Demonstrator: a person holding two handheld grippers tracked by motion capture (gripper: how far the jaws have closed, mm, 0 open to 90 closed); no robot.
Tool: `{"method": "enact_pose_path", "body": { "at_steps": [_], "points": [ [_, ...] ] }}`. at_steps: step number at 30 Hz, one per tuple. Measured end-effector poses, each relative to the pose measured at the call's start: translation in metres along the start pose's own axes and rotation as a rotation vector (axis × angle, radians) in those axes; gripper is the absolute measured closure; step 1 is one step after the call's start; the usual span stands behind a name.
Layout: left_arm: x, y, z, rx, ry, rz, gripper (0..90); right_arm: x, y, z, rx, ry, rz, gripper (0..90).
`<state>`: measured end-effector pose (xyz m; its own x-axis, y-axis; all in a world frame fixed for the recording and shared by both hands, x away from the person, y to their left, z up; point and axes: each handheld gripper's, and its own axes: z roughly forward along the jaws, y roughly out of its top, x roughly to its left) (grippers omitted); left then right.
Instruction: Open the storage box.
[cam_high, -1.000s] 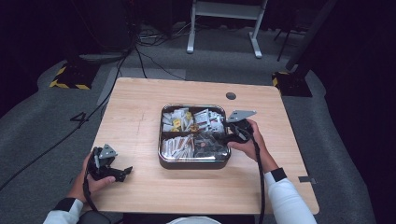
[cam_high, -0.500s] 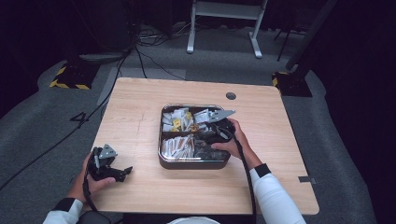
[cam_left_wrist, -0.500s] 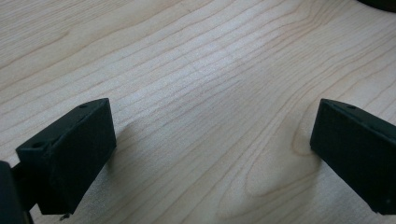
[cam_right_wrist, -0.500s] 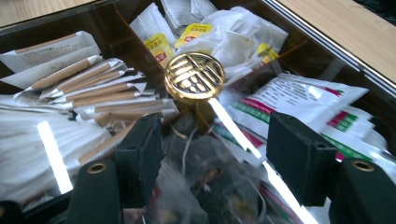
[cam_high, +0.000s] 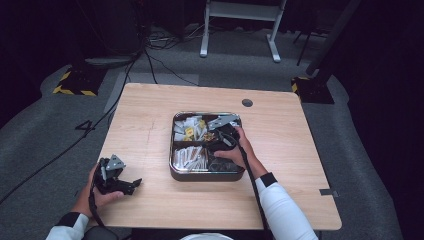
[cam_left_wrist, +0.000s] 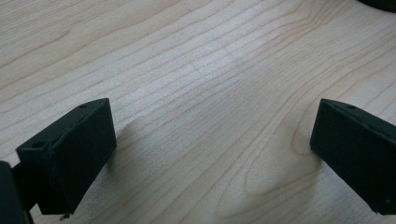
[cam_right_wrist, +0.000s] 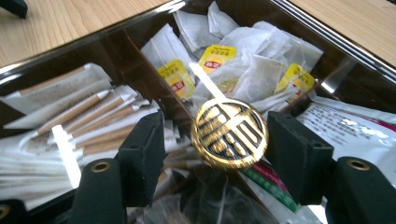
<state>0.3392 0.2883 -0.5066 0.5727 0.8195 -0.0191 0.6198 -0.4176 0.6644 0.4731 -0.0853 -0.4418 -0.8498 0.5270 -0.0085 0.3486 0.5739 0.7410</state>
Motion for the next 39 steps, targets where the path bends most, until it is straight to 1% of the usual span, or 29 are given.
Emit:
{"method": "enact_pose_path", "body": {
  "at_steps": [2, 5, 6, 7, 8, 10, 13, 17, 23, 28, 30, 35, 39],
  "points": [
    [0.0, 0.0, 0.0, -0.001, 0.001, 0.0, 0.5, 0.001, 0.0, 0.001, -0.002, 0.003, 0.0, 40.4],
    [0.0, 0.0, 0.0, 0.0, 0.0, 0.001, 0.5, 0.004, 0.002, 0.002, -0.003, -0.005, 0.005, 41.2],
    [0.0, 0.0, 0.0, 0.0, -0.001, 0.001, 0.5, 0.004, 0.002, 0.002, -0.003, -0.012, 0.013, 43.6],
    [0.0, 0.0, 0.0, 0.0, 0.0, 0.002, 0.5, 0.004, 0.002, 0.002, -0.003, -0.012, 0.013, 43.6],
    [0.0, 0.0, 0.0, 0.001, -0.001, 0.0, 0.5, 0.003, 0.002, 0.002, -0.004, -0.019, 0.017, 46.7],
    [0.0, 0.0, 0.0, 0.001, -0.002, 0.0, 0.5, 0.0, 0.0, 0.0, -0.017, -0.043, 0.037, 58.4],
    [0.0, 0.0, 0.0, 0.001, -0.002, 0.0, 0.5, 0.0, -0.001, 0.0, -0.025, -0.037, 0.035, 58.5],
    [0.0, 0.0, 0.0, 0.001, -0.002, 0.001, 0.5, 0.002, 0.0, -0.002, -0.016, -0.059, 0.025, 58.7],
    [0.0, -0.001, 0.0, 0.001, -0.003, 0.002, 0.5, 0.001, 0.0, -0.005, -0.021, -0.051, 0.027, 58.8],
    [0.0, -0.001, -0.001, 0.0, -0.003, 0.002, 0.5, 0.001, 0.002, -0.014, -0.045, -0.042, 0.026, 58.8],
    [0.0, -0.001, -0.001, 0.0, -0.003, -0.001, 0.5, 0.001, 0.006, -0.023, -0.067, -0.047, 0.022, 58.8],
    [0.0, -0.001, -0.001, 0.0, -0.003, -0.001, 0.5, 0.002, 0.009, -0.031, -0.078, -0.056, 0.021, 58.8],
    [0.0, -0.001, -0.001, 0.0, -0.004, -0.001, 0.5, -0.001, 0.011, -0.037, -0.098, -0.058, 0.029, 58.9]
  ]
}}
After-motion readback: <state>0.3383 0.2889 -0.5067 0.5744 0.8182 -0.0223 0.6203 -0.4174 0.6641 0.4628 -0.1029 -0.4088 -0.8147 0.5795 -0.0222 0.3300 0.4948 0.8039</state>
